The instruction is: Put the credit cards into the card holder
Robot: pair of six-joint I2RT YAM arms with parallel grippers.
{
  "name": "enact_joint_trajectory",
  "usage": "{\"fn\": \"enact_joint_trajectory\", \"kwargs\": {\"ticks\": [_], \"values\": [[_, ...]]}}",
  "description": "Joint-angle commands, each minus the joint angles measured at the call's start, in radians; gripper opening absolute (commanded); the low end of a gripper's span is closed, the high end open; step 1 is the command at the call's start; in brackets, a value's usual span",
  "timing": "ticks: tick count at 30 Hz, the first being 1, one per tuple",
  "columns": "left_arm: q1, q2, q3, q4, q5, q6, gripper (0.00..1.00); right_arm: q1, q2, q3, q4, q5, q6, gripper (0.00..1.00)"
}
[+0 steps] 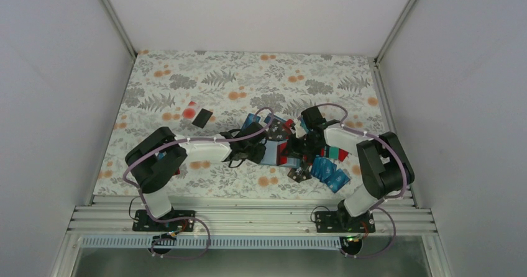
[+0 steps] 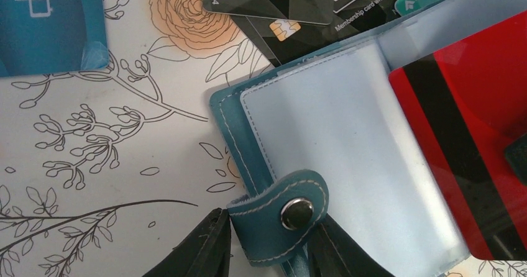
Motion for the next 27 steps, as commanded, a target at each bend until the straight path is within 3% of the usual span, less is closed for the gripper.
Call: {"fn": "enact_joint_trajectory", "kwargs": {"ticks": [1,27], "values": [[0.005,0.009,0.014,0.022,0.007,-0.002,0.30,-0.013,0.044,-0.002,0.042,-0.047,-0.002,0.04],[0.005,0.037,0.001,0.043,0.049,-0.009,0.23,-0.055,0.154,0.002,0.164,-0.121,-0.022,0.04]]}}
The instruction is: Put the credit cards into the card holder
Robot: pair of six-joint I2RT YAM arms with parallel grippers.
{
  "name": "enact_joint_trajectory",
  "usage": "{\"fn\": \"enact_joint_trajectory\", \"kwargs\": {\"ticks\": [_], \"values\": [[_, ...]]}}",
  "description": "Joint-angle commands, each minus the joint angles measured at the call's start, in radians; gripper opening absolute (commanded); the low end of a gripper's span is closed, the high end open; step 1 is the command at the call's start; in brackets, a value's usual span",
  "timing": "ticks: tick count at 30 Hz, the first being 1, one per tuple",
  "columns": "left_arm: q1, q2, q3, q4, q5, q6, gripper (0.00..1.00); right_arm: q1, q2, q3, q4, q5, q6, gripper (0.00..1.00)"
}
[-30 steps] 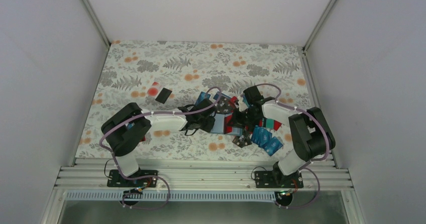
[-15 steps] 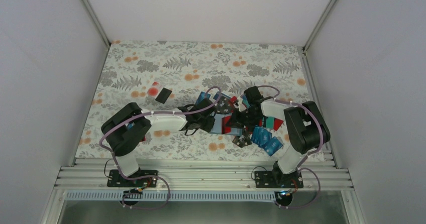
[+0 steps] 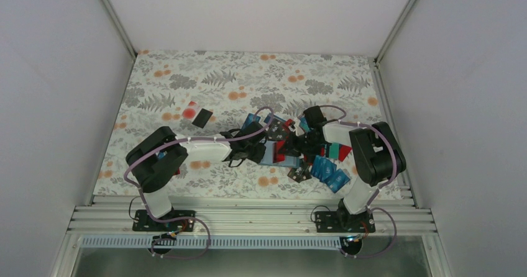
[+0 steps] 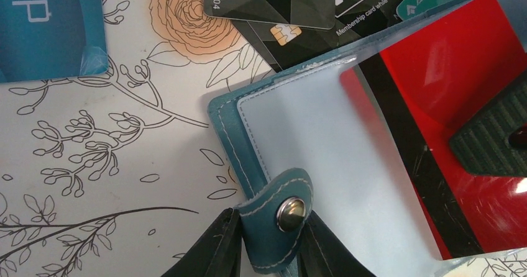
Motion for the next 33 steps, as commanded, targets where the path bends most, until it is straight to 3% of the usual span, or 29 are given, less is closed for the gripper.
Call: {"fn": "enact_joint_trajectory", "kwargs": {"ticks": [1,15,27,33], "values": [[0.000,0.031,0.001,0.033,0.037,-0.009,0.23,-0.002,0.030,-0.012,0.068,0.033,-0.015,0.04],[0.000,0.041,0.000,0.039,0.058,-0.047,0.22,0.023,0.011,-0.106,0.209,-0.004,0.077,0.06],[0.000,0.028,-0.018,0.044,0.040,-0.063,0.22,0.026,-0.106,-0.004,-0.136,0.227,-0.046,0.58],[0.000,0.029,-0.023,0.053,0.037,-0.059,0.22,0.026,-0.145,0.009,-0.223,0.297,-0.073,0.74]]}}
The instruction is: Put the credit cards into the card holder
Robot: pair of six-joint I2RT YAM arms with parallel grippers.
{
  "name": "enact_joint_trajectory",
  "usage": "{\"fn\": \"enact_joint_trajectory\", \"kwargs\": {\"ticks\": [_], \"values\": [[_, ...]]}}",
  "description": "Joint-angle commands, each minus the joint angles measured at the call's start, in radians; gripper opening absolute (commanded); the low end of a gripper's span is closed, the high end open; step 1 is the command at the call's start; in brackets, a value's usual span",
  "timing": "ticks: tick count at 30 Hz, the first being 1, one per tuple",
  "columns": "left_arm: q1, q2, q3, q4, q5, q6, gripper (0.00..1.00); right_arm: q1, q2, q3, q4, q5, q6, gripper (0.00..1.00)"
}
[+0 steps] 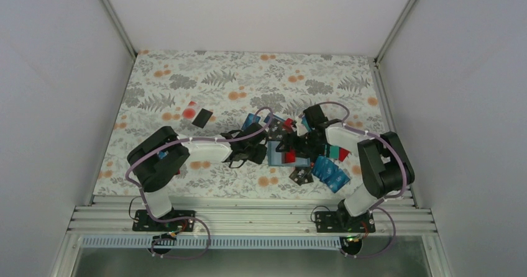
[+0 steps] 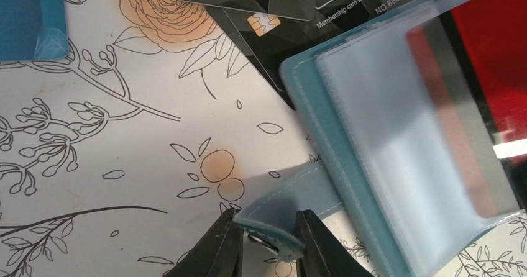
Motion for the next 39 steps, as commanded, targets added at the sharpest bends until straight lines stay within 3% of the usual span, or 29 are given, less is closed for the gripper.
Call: {"fn": "enact_joint_trajectory", "kwargs": {"ticks": [1,16,20,28,39], "values": [[0.000,0.018,-0.012,0.019,0.002,-0.011,0.22,-0.001,-0.030,0.018,-0.144,0.135,-0.041,0.77],[0.001,0.019,-0.015,0.041,0.016,-0.010,0.21,0.002,-0.135,0.074,-0.290,0.329,0.000,1.00],[0.001,0.018,-0.015,0.042,0.016,-0.007,0.19,0.007,-0.164,0.069,-0.297,0.336,0.017,0.99],[0.001,0.020,-0.013,0.049,0.026,-0.007,0.18,0.033,-0.129,0.060,-0.250,0.315,0.037,0.83],[-0.001,-0.004,-0.040,0.056,0.030,-0.013,0.18,0.071,-0.073,0.061,-0.220,0.327,0.057,0.81]]}}
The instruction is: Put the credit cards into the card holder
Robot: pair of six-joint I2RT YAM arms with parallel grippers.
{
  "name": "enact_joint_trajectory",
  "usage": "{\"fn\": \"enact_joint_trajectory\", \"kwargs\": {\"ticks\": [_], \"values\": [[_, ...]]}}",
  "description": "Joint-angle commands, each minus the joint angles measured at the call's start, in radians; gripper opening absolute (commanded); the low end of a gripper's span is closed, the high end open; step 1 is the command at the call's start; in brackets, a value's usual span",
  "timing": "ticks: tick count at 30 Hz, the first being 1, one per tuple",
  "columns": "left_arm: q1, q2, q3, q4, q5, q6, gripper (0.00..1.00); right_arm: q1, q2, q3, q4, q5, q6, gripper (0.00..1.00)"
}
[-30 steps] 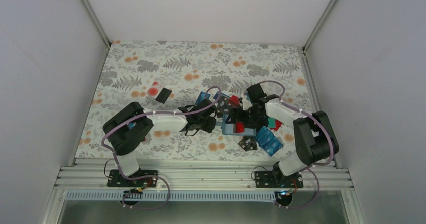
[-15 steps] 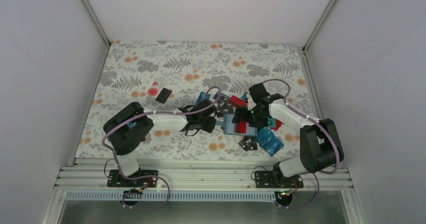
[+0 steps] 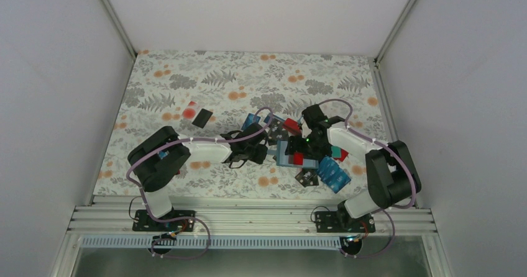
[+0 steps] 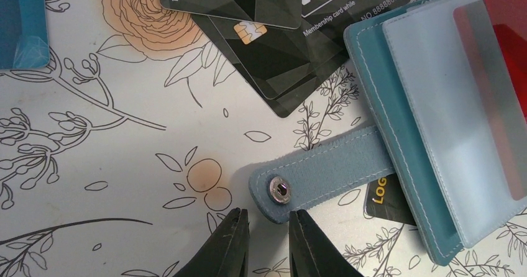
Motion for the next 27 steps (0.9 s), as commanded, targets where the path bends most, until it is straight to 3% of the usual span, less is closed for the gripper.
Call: {"fn": "enact_joint_trajectory", "kwargs": {"ticks": [1,20,27], "values": [[-0.002,-0.008,-0.024,0.007,0.013,-0.009,0.18,0.023,0.025,0.012,0.024,0.015,0.016,0.81],[-0.003,-0.045,-0.050,0.012,0.005,-0.020,0.17,0.097,0.113,0.079,0.108,-0.078,0.047,0.78],[0.015,-0.109,-0.089,-0.033,-0.059,-0.035,0.17,0.095,0.039,0.139,0.003,0.027,0.016,0.79]]}}
